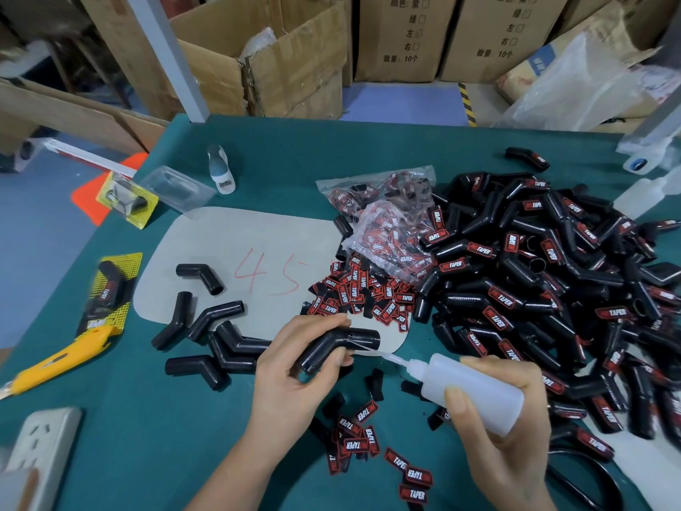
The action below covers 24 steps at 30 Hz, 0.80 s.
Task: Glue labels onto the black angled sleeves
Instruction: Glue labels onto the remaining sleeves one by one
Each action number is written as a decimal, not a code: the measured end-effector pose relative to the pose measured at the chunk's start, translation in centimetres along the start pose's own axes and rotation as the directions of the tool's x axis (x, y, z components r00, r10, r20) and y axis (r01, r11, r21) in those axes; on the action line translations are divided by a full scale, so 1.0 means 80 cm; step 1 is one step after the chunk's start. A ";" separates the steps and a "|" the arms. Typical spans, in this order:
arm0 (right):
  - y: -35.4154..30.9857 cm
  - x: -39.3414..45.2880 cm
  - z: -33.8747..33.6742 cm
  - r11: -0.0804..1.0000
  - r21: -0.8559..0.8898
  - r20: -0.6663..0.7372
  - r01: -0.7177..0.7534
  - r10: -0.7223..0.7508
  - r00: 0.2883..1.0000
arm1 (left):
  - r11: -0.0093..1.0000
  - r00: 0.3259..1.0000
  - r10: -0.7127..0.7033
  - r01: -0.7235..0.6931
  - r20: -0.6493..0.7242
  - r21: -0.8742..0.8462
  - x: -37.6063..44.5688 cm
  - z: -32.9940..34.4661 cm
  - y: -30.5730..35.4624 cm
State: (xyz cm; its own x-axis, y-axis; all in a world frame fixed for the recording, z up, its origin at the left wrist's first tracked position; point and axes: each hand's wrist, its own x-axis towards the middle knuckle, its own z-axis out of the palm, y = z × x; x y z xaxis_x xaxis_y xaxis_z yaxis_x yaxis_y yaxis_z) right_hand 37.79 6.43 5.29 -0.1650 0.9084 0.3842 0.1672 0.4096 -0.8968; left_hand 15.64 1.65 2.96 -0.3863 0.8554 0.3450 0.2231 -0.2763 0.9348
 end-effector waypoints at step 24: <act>-0.003 -0.002 0.003 1.000 0.015 -0.020 -0.022 0.023 1.000 | 0.998 0.999 -0.040 0.040 -0.005 -0.055 -0.001 0.004 0.004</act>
State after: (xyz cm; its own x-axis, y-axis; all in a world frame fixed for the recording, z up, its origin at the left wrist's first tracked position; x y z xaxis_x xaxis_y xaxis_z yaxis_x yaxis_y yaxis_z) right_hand 37.54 6.20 5.37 -0.1414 0.9189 0.3682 0.1566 0.3880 -0.9082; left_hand 15.98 1.63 3.22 -0.3994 0.8636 0.3076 0.1581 -0.2656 0.9510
